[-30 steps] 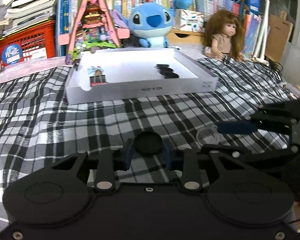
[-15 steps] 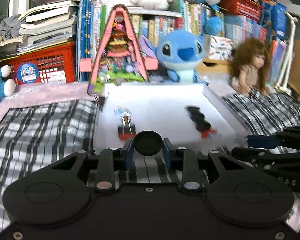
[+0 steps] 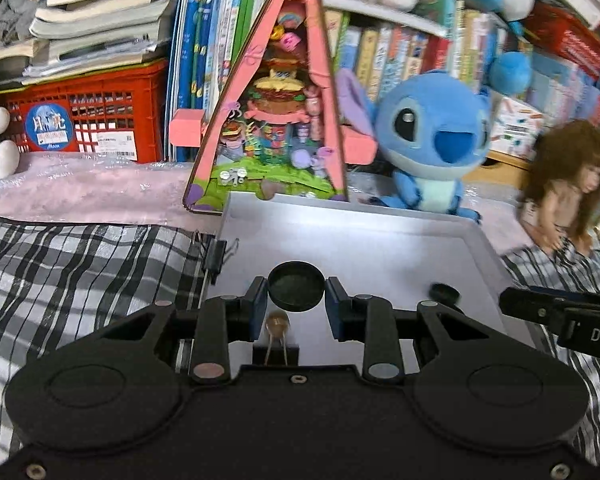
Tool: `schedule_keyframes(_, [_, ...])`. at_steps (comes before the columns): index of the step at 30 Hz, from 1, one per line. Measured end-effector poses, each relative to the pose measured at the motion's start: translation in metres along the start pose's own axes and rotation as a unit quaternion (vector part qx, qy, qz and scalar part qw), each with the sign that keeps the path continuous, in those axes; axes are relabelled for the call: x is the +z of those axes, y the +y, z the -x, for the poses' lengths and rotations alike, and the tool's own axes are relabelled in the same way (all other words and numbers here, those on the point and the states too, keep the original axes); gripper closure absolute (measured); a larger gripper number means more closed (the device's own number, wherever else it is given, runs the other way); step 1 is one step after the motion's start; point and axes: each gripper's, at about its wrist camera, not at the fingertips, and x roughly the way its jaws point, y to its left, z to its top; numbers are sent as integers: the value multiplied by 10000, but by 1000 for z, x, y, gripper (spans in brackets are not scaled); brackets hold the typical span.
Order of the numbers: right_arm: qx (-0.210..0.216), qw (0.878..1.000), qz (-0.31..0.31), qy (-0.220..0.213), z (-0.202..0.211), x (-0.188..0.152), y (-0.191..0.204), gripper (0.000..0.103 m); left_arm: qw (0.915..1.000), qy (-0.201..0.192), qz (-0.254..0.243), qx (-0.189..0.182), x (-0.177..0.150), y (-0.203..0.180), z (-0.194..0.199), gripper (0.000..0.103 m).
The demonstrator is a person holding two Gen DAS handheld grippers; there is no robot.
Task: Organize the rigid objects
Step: 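Carry the cap in the left tool and the clear lid in the right tool over the tray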
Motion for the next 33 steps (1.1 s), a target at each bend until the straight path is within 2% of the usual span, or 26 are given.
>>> schedule_keyframes(10, [-346,9985,-368,215,-51,20,-18,64,9989,255,77,377,9,6,-51,74])
schedule_keyframes(15, [-466,9967,-599,301,-73,21,-24,64,9982,235,-30,554,9,6,-65,74])
schedule_keyframes(22, [-509,9956,-707,358,-93,17,-26,64,9979,317,-40,559,7,7,-75,74])
schedule_keyframes(33, [-538,9954,-696,387,-101,16,-26,64,9974,408,-63,584,3,7,-84,74])
